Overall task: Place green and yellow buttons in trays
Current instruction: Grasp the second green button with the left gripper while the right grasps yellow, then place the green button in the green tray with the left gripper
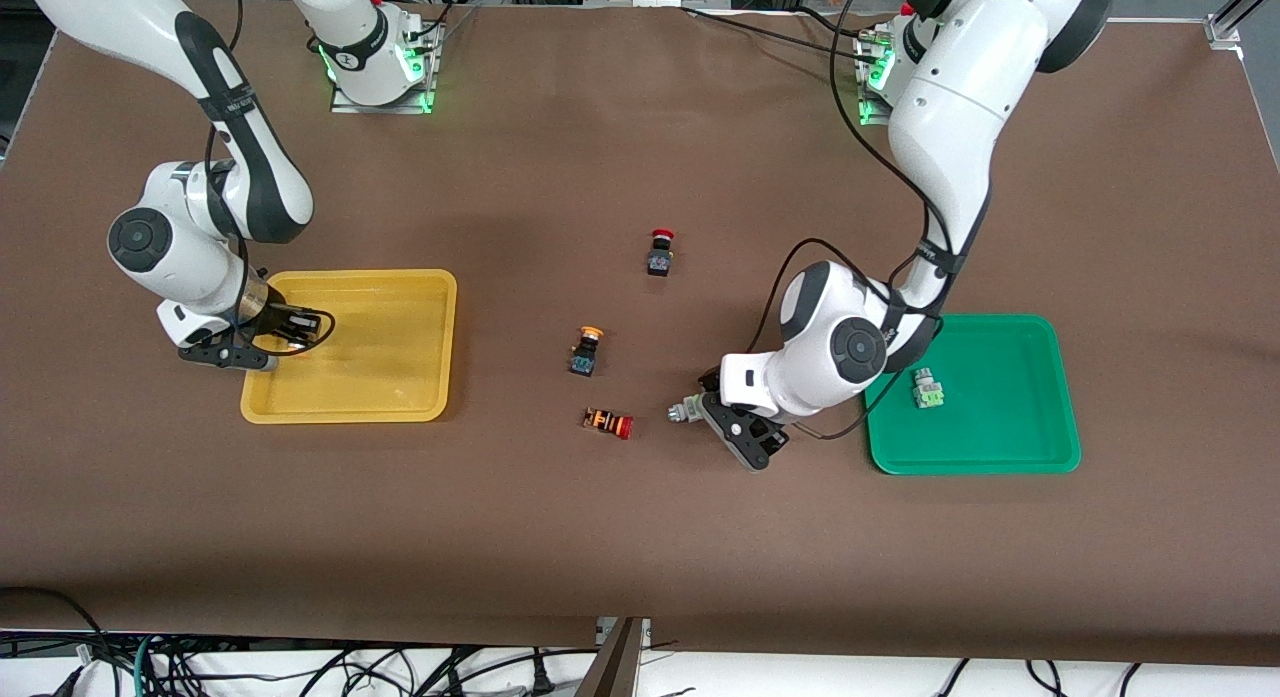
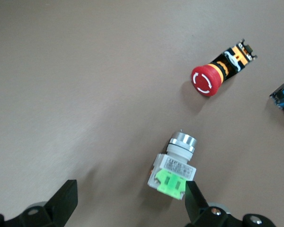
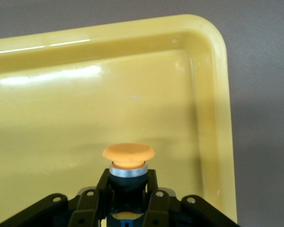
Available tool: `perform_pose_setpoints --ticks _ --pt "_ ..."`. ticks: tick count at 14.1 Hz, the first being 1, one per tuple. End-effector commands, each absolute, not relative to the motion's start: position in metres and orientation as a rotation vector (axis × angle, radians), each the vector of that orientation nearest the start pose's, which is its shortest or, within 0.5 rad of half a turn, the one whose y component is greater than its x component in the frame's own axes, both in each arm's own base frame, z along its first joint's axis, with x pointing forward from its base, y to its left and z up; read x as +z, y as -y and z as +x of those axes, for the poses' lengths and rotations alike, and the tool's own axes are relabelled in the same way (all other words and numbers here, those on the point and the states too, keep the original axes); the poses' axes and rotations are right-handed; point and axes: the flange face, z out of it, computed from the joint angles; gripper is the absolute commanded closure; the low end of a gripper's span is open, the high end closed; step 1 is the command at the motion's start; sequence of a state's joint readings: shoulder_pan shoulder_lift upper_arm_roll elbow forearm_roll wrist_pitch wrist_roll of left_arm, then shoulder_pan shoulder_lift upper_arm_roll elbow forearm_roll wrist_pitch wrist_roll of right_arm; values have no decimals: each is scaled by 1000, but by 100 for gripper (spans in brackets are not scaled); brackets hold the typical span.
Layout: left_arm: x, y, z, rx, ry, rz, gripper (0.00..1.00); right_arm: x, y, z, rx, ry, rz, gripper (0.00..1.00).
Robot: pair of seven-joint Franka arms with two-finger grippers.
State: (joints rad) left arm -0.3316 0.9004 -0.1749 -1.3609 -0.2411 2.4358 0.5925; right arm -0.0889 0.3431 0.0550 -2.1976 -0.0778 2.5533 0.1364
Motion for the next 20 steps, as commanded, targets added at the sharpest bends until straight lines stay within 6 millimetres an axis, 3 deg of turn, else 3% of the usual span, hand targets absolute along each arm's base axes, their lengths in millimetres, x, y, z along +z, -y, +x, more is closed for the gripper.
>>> perform_pose_setpoints --ticks 1,4,6,9,12,13,14,15,17,20 --pt "197 352 673 -370 -1553 -3053 0 247 19 553 -75 -152 -3154 4" --pt "197 371 660 -355 -1638 -3018 0 263 17 559 -106 -150 -3154 1" --pt "191 390 648 -339 -1687 -2988 0 293 -13 576 -82 -170 -3142 2" --pt "178 390 648 -382 -1710 -2915 0 341 -114 600 -114 -349 -3068 2" --pt "172 392 647 -396 -1741 -2858 2 326 -212 598 -91 -548 -3004 2" --pt "171 391 648 -392 -1751 -2839 9 320 -241 599 -82 -619 -2979 2" --pt "170 393 646 -389 -1755 -2837 29 316 -272 596 -75 -671 -2955 2" --pt "170 395 645 -388 -1760 -2832 62 310 -298 592 -83 -694 -2953 2" --pt "175 397 644 -391 -1772 -2816 100 291 -335 590 -130 -759 -2969 2" --pt "192 383 651 -342 -1752 -2828 100 256 -373 582 -188 -800 -3009 2"
